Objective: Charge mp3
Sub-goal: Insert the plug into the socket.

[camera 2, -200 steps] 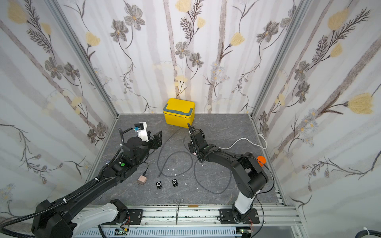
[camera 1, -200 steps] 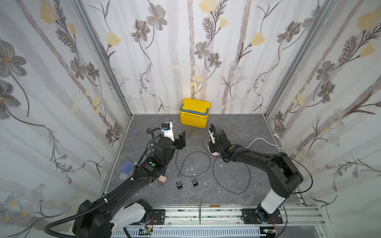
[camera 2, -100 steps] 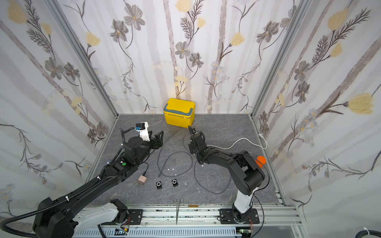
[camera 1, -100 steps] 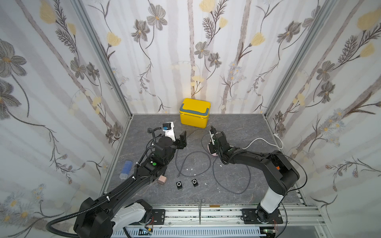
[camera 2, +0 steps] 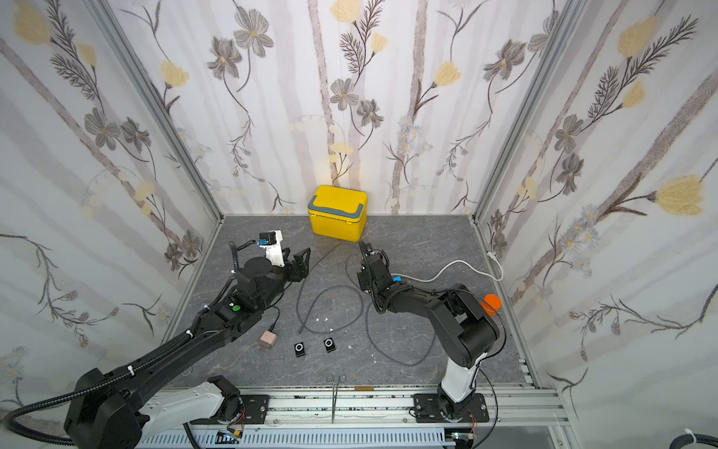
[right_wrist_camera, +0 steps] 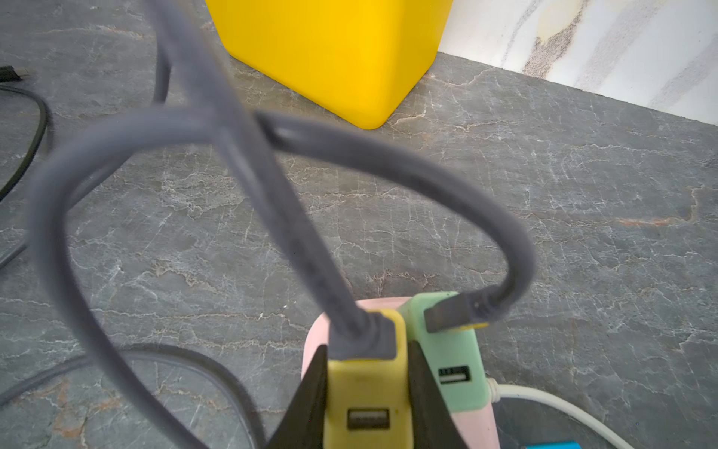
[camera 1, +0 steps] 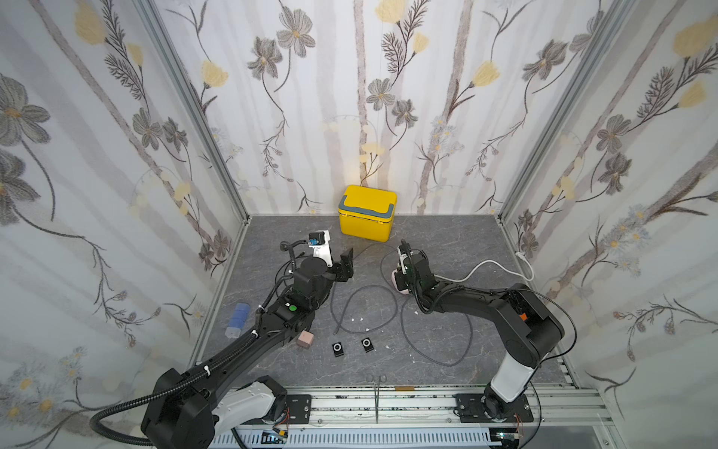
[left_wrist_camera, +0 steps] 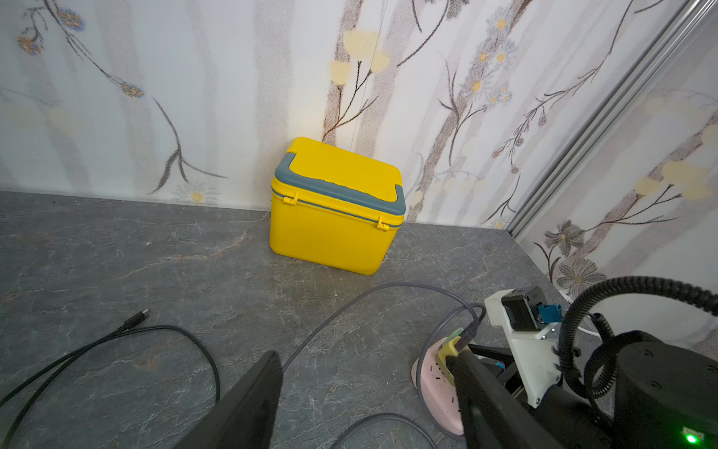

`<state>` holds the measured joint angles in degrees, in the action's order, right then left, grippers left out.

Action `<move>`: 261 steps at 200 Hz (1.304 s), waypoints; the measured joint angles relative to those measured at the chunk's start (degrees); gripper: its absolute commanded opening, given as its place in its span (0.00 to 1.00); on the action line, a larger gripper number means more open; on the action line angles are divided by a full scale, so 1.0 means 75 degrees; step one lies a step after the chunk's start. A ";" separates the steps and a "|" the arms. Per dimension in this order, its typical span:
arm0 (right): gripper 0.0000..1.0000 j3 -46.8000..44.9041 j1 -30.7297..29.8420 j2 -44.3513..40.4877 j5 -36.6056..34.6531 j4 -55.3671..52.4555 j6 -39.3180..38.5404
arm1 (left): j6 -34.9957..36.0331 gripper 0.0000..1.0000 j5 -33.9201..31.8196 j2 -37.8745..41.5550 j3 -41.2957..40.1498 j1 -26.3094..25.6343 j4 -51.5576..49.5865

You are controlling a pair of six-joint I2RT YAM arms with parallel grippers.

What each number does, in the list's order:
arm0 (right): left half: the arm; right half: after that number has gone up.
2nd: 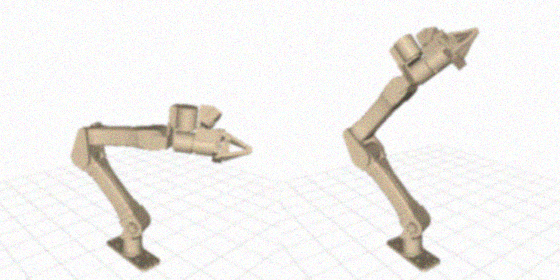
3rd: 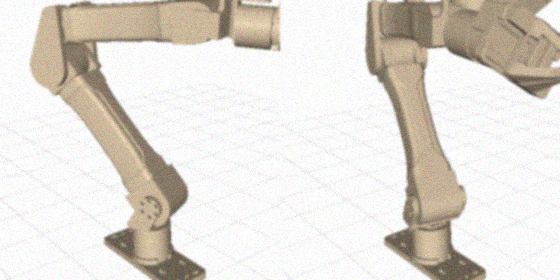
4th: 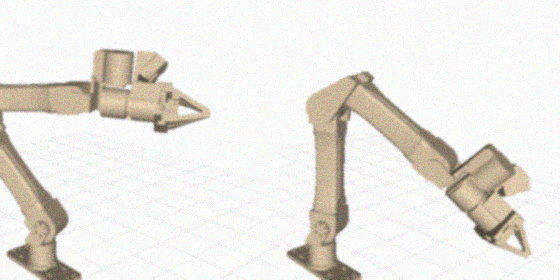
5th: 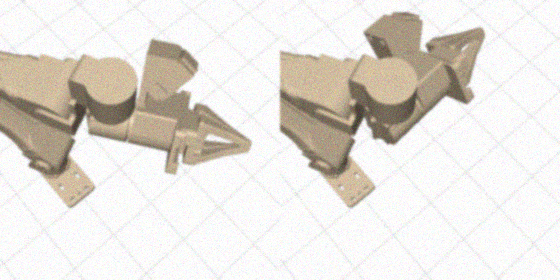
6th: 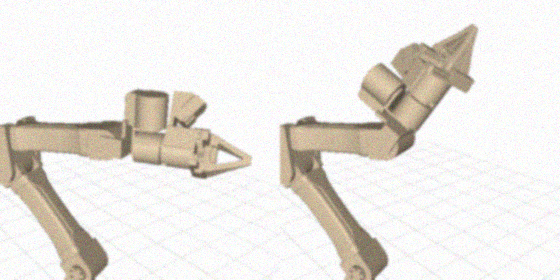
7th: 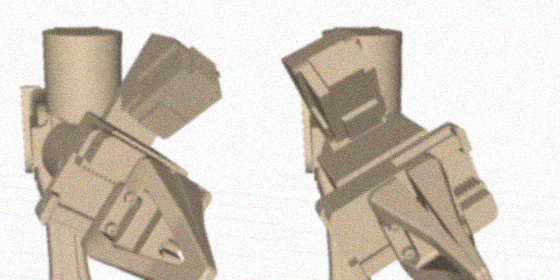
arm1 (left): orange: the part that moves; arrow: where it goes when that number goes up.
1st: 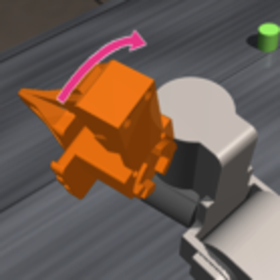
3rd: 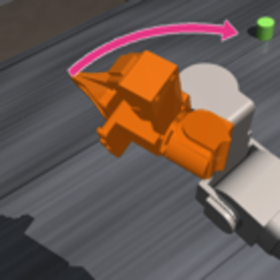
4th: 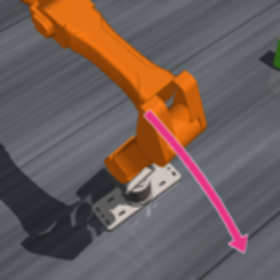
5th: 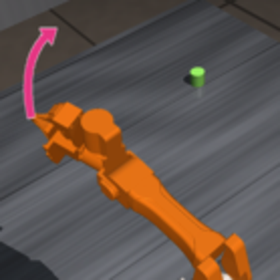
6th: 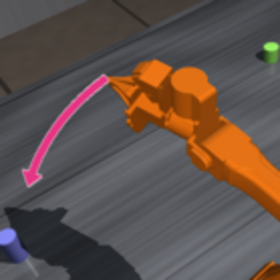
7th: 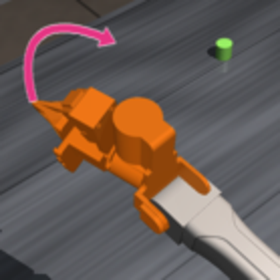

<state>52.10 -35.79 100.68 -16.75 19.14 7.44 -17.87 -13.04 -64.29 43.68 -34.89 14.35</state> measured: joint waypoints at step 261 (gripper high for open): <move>0.00 0.0230 0.0154 0.0513 -0.0038 0.0154 -0.0026 | -0.0216 0.72 0.0152 -0.0213 0.0294 0.0006 -0.0070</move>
<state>53.82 -34.63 104.53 -17.04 20.29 7.25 -19.49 -11.90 -65.89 45.89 -34.85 13.82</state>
